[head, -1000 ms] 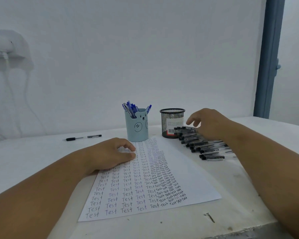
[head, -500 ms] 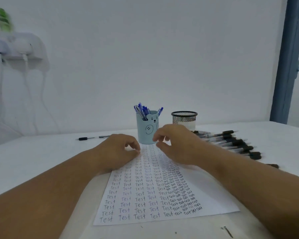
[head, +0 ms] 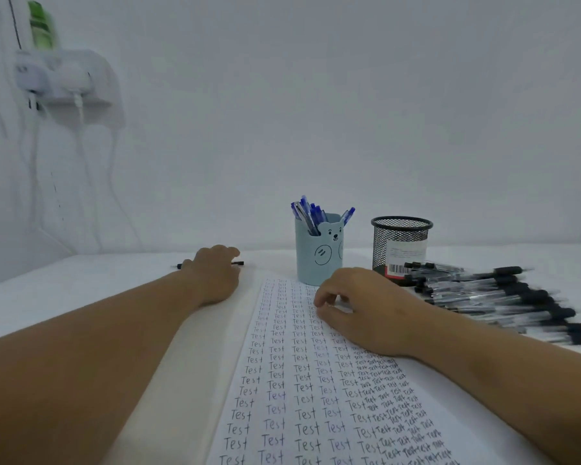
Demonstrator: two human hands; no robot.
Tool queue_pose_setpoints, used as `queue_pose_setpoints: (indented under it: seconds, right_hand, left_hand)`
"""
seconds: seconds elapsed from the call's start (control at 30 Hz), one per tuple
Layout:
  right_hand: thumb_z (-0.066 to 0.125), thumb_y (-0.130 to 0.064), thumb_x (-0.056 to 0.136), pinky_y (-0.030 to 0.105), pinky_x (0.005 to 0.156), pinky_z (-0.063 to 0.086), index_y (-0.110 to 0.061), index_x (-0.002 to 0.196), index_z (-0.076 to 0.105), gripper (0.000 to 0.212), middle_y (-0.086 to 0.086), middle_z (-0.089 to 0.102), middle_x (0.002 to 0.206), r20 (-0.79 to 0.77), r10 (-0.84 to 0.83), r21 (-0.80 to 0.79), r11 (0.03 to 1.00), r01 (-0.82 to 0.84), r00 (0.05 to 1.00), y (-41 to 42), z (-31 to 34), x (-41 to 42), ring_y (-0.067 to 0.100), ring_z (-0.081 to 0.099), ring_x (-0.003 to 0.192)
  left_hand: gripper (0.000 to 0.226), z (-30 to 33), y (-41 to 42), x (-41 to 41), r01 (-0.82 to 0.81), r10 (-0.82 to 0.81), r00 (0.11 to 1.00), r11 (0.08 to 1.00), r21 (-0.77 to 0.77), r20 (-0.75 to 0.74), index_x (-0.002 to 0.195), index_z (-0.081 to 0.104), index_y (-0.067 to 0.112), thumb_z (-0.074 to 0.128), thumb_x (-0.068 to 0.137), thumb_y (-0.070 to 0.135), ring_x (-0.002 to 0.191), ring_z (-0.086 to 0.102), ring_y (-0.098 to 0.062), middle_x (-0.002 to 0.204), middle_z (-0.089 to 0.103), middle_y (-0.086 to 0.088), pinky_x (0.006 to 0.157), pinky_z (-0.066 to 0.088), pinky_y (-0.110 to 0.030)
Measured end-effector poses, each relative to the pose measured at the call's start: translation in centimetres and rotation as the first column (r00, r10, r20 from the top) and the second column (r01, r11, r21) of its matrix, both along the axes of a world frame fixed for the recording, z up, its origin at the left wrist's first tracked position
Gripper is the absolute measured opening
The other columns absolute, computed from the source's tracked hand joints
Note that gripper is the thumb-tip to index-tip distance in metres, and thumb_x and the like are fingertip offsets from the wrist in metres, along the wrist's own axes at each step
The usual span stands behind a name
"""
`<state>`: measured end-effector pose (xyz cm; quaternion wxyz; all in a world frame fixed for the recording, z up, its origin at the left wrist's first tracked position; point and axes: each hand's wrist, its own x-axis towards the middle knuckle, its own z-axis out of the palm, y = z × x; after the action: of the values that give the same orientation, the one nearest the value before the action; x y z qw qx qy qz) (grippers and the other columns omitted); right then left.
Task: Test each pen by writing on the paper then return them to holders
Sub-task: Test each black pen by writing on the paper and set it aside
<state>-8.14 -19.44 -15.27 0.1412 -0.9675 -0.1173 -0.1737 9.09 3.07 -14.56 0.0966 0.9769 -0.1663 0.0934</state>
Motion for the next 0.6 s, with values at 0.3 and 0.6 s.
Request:
queue_pose_setpoints:
  seconds: [0.3, 0.6]
  right_hand:
    - [0.058, -0.045, 0.097, 0.027, 0.091, 0.046, -0.033, 0.105, 0.068, 0.018, -0.016, 0.059, 0.104, -0.002, 0.018, 0.005, 1.0, -0.018, 1.0, -0.4, -0.1, 0.4, 0.001, 0.052, 0.098]
    - [0.06, -0.041, 0.098, 0.025, 0.092, 0.045, -0.031, 0.111, 0.07, 0.02, -0.014, 0.062, 0.108, -0.029, 0.023, 0.026, 0.999, -0.023, 0.999, -0.2, 0.4, -0.2, 0.0, 0.052, 0.099]
  left_hand:
    - [0.021, -0.4, -1.0, 2.4, -0.118, 0.116, 0.985, 0.993, 0.014, 0.131, 0.107, 0.064, 0.038, 0.044, 0.101, 0.034, 0.118, 0.046, -0.024, 0.118, 0.061, 0.007, 0.096, 0.032, -0.042]
    - [0.025, 3.3, -3.5, -3.1, 0.297, -0.132, 0.954, 0.542, -0.786, 0.269, 0.087, 0.053, 0.014, 0.036, 0.104, 0.022, 0.053, 0.034, -0.017, 0.063, 0.047, 0.002, 0.048, 0.03, -0.027]
